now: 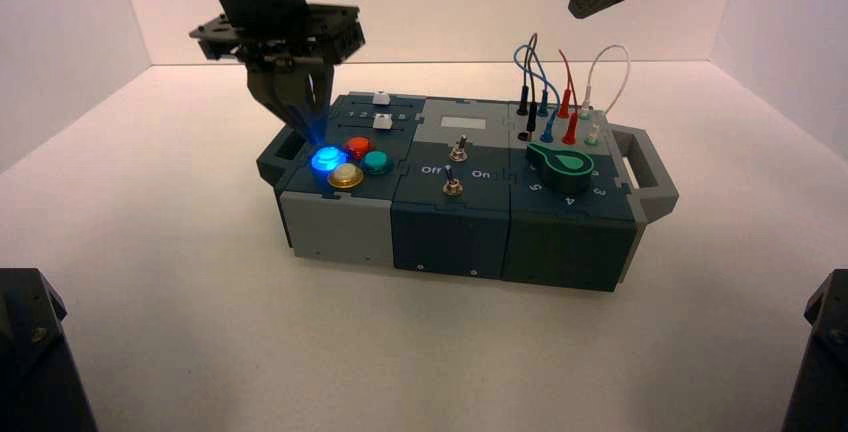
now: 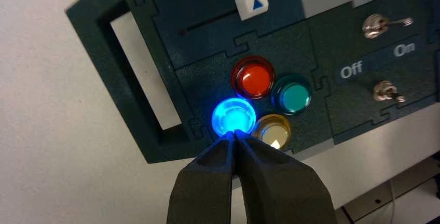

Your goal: Push the blue button with the left gripper.

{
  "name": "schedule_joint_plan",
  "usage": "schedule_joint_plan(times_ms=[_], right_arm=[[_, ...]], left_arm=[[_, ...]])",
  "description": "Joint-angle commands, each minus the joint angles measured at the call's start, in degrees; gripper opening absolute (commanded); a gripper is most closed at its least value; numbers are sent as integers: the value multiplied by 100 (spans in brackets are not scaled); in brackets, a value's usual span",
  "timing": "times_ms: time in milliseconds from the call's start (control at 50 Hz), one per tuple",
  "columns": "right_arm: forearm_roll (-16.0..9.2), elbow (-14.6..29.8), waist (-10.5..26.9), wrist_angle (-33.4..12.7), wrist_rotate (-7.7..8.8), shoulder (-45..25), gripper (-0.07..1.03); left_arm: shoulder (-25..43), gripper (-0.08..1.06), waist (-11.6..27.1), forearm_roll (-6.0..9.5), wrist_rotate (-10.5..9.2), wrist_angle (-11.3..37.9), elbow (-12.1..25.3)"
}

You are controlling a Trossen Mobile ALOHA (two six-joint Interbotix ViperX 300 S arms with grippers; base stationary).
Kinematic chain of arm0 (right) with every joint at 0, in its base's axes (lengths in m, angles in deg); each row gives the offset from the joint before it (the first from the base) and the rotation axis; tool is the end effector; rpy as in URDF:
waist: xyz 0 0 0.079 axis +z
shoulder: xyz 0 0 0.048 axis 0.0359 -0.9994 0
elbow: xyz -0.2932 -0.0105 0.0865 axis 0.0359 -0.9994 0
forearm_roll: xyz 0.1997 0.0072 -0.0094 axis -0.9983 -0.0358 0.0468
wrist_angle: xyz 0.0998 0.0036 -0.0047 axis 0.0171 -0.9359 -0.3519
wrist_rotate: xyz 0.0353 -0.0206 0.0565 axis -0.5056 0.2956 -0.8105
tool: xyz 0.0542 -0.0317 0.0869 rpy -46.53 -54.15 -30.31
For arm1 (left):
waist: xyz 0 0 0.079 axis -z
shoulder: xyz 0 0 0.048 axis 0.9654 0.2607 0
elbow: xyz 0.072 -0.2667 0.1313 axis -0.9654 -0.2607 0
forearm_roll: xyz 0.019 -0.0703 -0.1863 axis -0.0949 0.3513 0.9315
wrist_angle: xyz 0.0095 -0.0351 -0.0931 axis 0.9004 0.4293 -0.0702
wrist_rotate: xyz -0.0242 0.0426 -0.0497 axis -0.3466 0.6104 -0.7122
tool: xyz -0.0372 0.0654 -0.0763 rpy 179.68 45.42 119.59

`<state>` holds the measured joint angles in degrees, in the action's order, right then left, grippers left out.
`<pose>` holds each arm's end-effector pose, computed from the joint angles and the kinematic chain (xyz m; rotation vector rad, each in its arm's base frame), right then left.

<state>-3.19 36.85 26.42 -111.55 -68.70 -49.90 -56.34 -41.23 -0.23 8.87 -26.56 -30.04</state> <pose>0.1901 0.1642 0.1770 -0.0825 1.1114 0.7092 0.2329 -0.1804 0.0542 0.2528 1.4185 -0.5121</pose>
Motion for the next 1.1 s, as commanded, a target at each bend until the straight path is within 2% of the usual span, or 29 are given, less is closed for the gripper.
schedule_joint_plan(times_ms=[20,200,560,1100], right_arm=[[-18,114,18,26,53,35,-2],[-26,114,18,53,53,35,-2],[-18,114,18,62,53,26,-2],[-9,35,18,53,79,35,-2]], left_arm=[[26,-3,9,-9,18,-44,132],[158,-3,9,0,26,-264,105],[325,-3,9,0,26,-299,62],[-448,-3,9,-18,35,483,220]])
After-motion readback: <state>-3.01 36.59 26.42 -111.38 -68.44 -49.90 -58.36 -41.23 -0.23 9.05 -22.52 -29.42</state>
